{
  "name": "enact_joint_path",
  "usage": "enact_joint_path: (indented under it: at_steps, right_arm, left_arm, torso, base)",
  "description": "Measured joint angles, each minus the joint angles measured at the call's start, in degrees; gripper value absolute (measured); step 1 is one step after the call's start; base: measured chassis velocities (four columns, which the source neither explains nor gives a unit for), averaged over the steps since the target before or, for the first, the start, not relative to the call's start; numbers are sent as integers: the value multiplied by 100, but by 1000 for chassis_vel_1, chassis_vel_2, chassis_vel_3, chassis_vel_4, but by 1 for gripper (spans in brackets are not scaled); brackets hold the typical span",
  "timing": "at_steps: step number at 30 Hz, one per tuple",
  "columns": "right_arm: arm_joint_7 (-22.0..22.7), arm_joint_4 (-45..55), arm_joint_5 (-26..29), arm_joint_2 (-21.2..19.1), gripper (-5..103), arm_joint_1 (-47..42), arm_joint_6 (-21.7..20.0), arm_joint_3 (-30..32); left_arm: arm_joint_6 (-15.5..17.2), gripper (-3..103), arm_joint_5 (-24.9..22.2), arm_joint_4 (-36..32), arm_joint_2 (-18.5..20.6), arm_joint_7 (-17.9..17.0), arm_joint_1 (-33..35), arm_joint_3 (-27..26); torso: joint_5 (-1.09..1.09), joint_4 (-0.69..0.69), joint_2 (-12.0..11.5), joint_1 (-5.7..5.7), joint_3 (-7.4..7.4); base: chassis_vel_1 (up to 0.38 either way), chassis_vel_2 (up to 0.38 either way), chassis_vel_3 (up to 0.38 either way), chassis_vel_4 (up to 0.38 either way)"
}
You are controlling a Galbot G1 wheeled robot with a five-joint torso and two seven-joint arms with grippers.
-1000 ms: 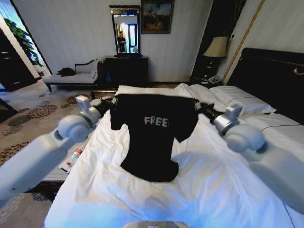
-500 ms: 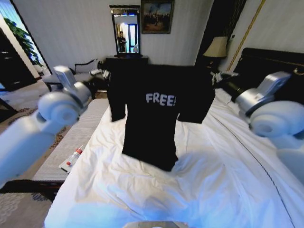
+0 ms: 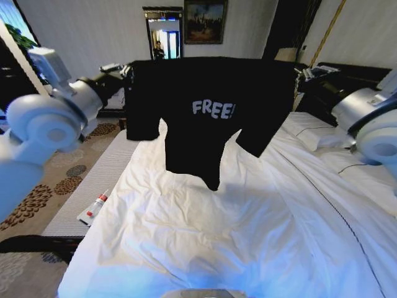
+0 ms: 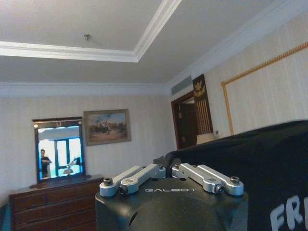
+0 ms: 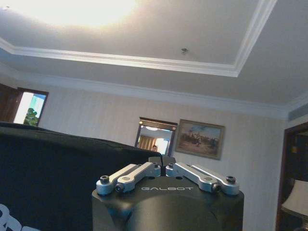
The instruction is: Fold the clothes on the bed.
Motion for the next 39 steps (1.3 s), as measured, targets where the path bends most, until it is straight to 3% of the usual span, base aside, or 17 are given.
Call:
enact_joint_path:
  at_steps: [4,5,7,8,9,12,14,16,18,20,22,25,27,29,31,34,39]
  right_arm:
    - [162,395,367,-145,0,-45,-154,165]
    - [162,395,367,-145,0,-45,-154,165]
    - [267,566,578,-212,0,-27,-256,222]
    - [394,746,852,-290,0,5,-374,316]
    - [394,746,852,-290,0,5,-374,316]
    - [644,1178,1729,-507,0,-281,-681,1068]
    - [686,1273,1921,-550,0,-377,-742,1276]
    - [889,1625,2635,-700,0,-805,-1002,2158]
    - [1058,1759,3144,-786,0,-1035,-1207,2683]
    - [1089,1765,3211,-798,0,-1060,-1236,2750]
    - [1335,1792,3876,-898,0,-1237,-1449,3296]
    - [1507,1792,4277,-935,0,-1297,-1585,3541]
    - [1694,1792,4685,-985,0,-1463,-1753,3977]
    - [1760,1784,4946,-1073,0,-1755,-1842,4522]
    - [1818,1782,5115,-1109,0,-1832,-1889,4708]
    - [2216,1776,5925,-1255,0,-1908,-1941,5265]
    - [2444,1769,6421,-1421,0,-1901,-1941,5604]
  left_arm:
    - [-118,1,-194,-669,612,1,964,-1025]
    - [-118,1,-194,-669,612,1,964,-1025]
    - [-109,1,-404,-924,866,7,1581,-1712]
    - [-32,1,-711,-1125,1152,9,2220,-2514]
    - [-32,1,-711,-1125,1152,9,2220,-2514]
    - [232,1,-1649,-1393,1782,-104,2792,-3699]
    - [286,1,-1837,-1411,1875,-146,2787,-3864]
    - [679,1,-2640,-1459,2266,-305,2627,-4363]
    - [1228,1,-3366,-1504,2390,-521,2402,-4469]
    - [1332,1,-3490,-1514,2389,-577,2346,-4477]
    - [1759,1,-3954,-1574,2336,-860,2142,-4581]
    - [1926,1,-4187,-1633,2339,-1018,2101,-4671]
    - [2236,1,-4878,-1797,2200,-1612,2138,-5070]
    - [2291,1,-5478,-1903,2136,-2005,2165,-5423]
    - [2306,1,-5697,-1941,2141,-2113,2167,-5557]
    - [2312,1,-6407,-2009,2261,-2496,2032,-5929]
    - [2306,1,-6906,-1953,2513,-2691,1264,-5557]
  torso:
    - [2,-3,1,0,-1]
    - [2,-3,1,0,-1]
    - [2,-1,1,-1,-1]
    - [0,0,1,-1,-1]
    - [0,0,1,-1,-1]
    - [-1,-1,1,-1,-1]
    - [0,-3,1,-1,-1]
    - [5,-2,1,-2,-2]
    - [6,-3,2,-2,-2]
    - [4,-2,2,-3,-2]
    - [-2,-1,1,-2,-1]
    - [-2,-1,1,-1,0]
    - [3,0,1,-1,0]
    - [1,-3,1,0,0]
    - [2,-3,1,0,0]
    - [0,-1,1,-1,0]
    - [2,-1,1,-1,0]
  base:
    - [0,0,0,0]
    - [0,0,0,0]
    - [0,0,0,0]
    - [0,0,0,0]
    - [0,0,0,0]
    - [0,0,0,0]
    - [0,0,0,0]
    - [0,0,0,0]
    - [0,0,0,0]
    - [0,0,0,0]
    - [0,0,0,0]
    - [0,0,0,0]
    - [0,0,0,0]
    - [0,0,0,0]
    - [0,0,0,0]
    - [0,0,0,0]
    - [0,0,0,0]
